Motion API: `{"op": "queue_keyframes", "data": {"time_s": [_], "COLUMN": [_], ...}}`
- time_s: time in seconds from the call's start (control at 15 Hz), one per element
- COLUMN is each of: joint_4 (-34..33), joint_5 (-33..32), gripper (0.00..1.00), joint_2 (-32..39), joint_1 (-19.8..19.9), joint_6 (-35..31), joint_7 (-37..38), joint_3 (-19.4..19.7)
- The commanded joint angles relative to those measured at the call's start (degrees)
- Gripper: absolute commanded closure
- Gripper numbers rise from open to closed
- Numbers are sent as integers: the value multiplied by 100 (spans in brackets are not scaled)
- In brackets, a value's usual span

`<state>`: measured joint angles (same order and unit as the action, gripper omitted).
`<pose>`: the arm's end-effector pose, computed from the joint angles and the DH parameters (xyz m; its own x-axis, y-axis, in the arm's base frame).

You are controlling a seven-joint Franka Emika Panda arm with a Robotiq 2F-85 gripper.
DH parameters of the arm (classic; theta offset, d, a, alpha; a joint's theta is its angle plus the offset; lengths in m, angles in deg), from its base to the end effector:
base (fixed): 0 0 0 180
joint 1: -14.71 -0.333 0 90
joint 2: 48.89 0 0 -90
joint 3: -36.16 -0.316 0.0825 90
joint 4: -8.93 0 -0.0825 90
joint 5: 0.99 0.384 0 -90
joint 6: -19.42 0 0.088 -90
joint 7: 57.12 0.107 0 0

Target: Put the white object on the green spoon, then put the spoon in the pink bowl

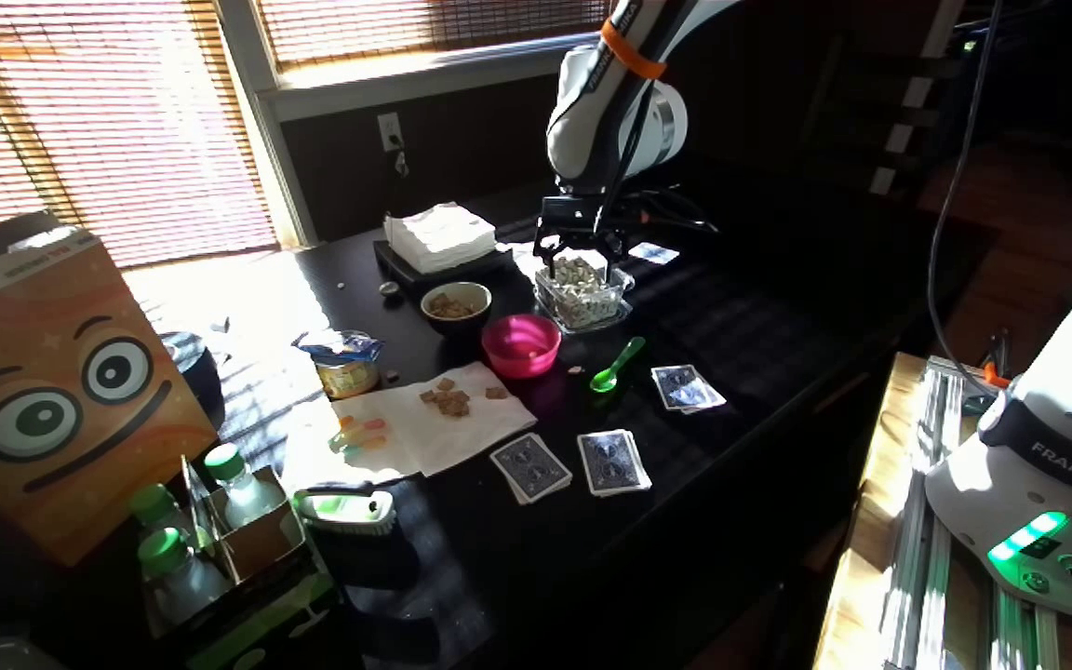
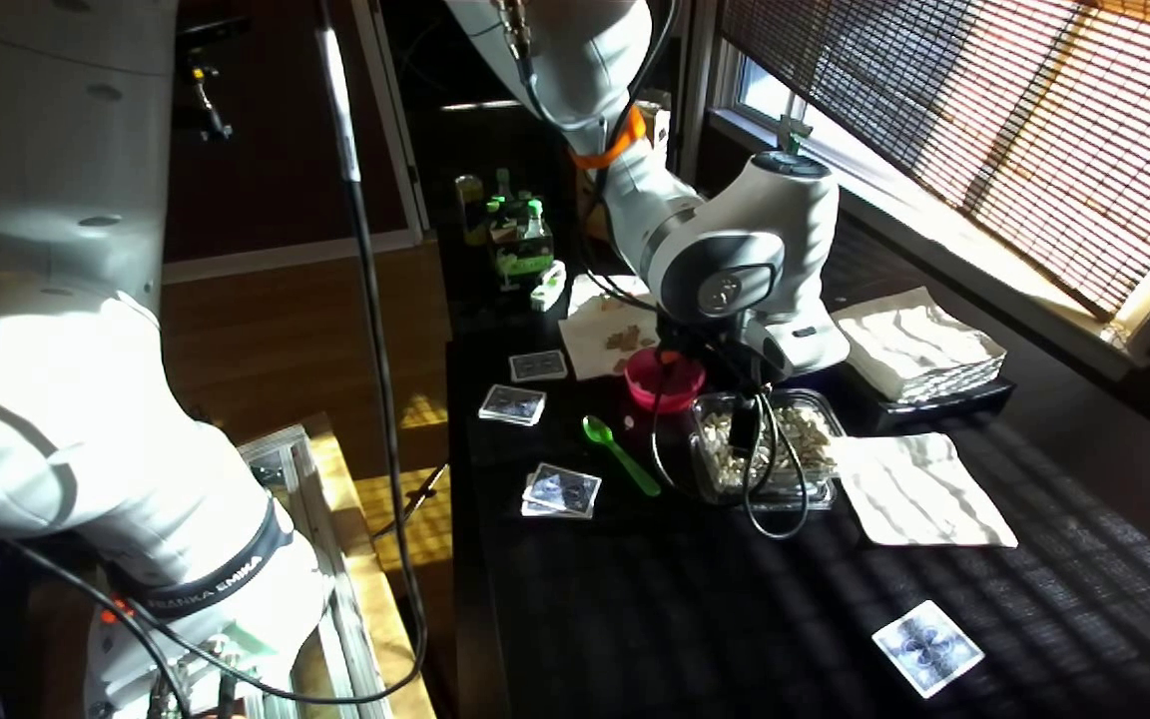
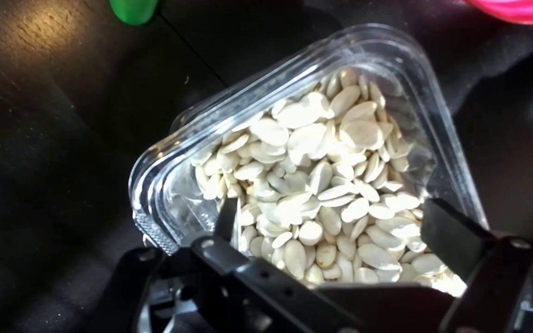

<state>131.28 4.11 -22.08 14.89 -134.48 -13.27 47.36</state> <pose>0.5695 -0.1176 0.1962 0.5215 -0.8477 0.0972 -0.8493 -0.5266 -0.0361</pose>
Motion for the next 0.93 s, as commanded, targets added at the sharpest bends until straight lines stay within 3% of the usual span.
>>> {"op": "queue_keyframes", "data": {"time_s": [0.0, 0.4, 0.87], "joint_4": [18, 172, -45], "joint_5": [127, 88, 142], "gripper": [0, 0, 0], "joint_2": [71, -81, 143], "joint_1": [-60, -122, -65], "joint_6": [-240, -620, -372], "joint_7": [177, 294, 351], "joint_3": [78, 188, 144]}}
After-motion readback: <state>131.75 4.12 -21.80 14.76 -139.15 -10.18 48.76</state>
